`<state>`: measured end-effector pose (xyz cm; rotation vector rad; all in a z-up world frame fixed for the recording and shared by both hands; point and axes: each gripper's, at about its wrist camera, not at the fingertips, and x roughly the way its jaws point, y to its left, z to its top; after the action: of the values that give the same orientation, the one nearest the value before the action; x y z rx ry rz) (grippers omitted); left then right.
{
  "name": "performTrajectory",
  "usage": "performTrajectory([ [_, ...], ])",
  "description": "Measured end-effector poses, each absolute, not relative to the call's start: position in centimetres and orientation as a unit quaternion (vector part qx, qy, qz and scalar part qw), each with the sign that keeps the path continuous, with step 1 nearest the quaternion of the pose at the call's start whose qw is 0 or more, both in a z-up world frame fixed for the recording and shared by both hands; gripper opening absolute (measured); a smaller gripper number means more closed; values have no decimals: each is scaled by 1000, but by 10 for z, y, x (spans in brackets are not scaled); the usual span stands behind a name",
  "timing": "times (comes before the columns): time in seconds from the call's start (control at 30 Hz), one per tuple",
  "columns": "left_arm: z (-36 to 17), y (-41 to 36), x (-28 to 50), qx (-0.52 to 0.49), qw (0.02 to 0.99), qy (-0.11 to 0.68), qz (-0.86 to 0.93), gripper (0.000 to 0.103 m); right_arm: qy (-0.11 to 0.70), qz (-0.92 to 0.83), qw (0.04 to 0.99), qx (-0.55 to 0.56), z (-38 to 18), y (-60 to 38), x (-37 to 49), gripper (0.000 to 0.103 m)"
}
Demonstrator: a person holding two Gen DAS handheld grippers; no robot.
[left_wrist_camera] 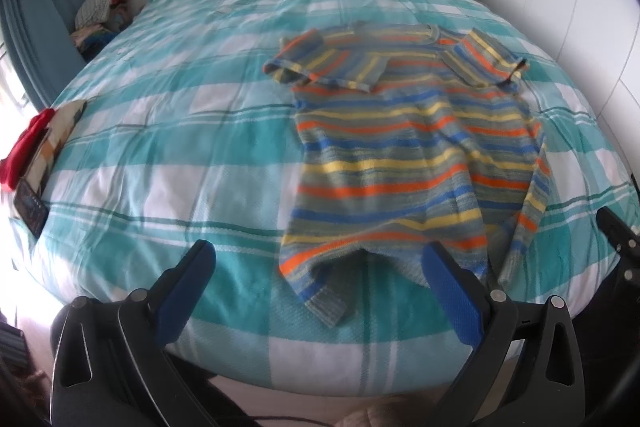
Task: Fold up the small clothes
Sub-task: 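Move both grippers over the striped sweater toward its hem, then grasp the sweater hem with the left gripper while the right gripper grasps the hem and pulls it straight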
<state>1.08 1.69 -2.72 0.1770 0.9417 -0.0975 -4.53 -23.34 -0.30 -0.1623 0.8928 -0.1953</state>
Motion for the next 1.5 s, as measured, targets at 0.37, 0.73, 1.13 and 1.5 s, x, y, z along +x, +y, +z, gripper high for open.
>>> performTrajectory([
  [0.37,-90,101,37,-69,825,555,-82,102,490,62,847,196,-53,-298,-33,103],
  [0.73,-109,67,45,-22,842,532,-84,46,508,127,787,326,-105,-280,3,29],
  [1.13,-100,62,41,-11,826,545,-143,11,505,74,820,259,-60,-326,-49,27],
  [1.5,-99,68,34,-10,831,540,-137,10,527,131,809,224,-100,-244,-8,4],
])
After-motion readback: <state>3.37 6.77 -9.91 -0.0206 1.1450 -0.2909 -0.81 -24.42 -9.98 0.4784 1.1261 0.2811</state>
